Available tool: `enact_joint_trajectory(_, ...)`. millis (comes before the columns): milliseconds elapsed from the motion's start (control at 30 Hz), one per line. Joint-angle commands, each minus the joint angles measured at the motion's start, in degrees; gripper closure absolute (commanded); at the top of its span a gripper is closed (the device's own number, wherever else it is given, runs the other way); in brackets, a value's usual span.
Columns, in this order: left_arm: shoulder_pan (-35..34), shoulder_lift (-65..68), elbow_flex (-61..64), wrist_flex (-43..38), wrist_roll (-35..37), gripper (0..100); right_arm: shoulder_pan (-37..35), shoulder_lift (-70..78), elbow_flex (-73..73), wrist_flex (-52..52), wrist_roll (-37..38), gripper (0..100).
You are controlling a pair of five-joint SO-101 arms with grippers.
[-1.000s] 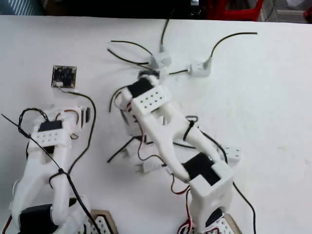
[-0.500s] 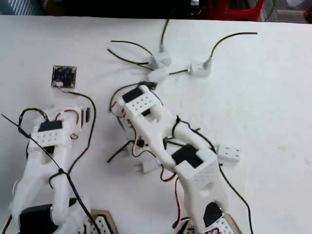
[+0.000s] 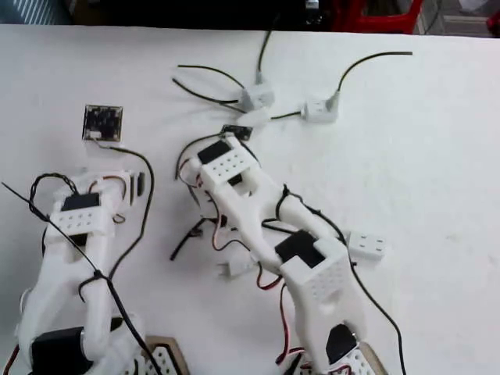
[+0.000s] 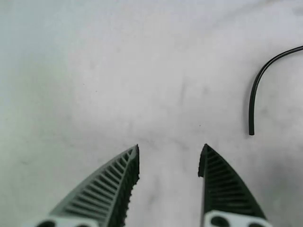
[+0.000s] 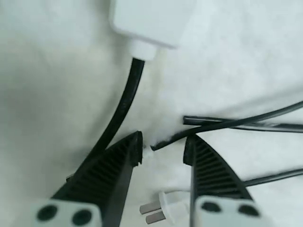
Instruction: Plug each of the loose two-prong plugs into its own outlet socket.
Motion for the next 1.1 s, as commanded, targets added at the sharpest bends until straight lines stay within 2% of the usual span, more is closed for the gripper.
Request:
enact_joint_trajectory(0, -0.1, -2.3, -0.3, -1.2, 0.4, 79, -0.3, 3.2, -0.4, -0.9, -0.4, 86.2)
enact_joint_trajectory(133, -0.1, -2.3, -0.3, -1.2, 0.4, 79, -0.2, 5.9, -1.3, -0.6, -0.3, 88.1)
enact_joint_trajectory(233, -0.1, -2.3, -0.3, -1.2, 0.4, 79, 0.6, 5.9, -3.7, 1.8, -0.2, 99.0)
enact_joint_trajectory(333, -0.1, -2.3, -0.3, -1.2, 0.4, 79, 2.2, 4.5, -6.6, 5.8, 0.4, 98.1)
enact_joint_trajectory(533, 0.0, -2.3, -0.3, -1.2, 0.4, 79, 9.0, -2.9, -9.7, 11.5, 8.0, 98.2)
enact_joint_trajectory(700, 0.0, -2.3, -0.3, -1.2, 0.4, 79, 18.2, -9.1, -9.7, 11.0, 23.5, 98.1)
enact_joint_trajectory(933, 0.0, -2.3, -0.3, -1.2, 0.4, 79, 29.4, -6.9, -9.8, -1.4, 48.0, 98.1)
enact_joint_trajectory(1067, 0.0, -2.3, -0.3, -1.2, 0.4, 79, 30.6, -1.3, -12.1, -3.3, 54.0, 98.1)
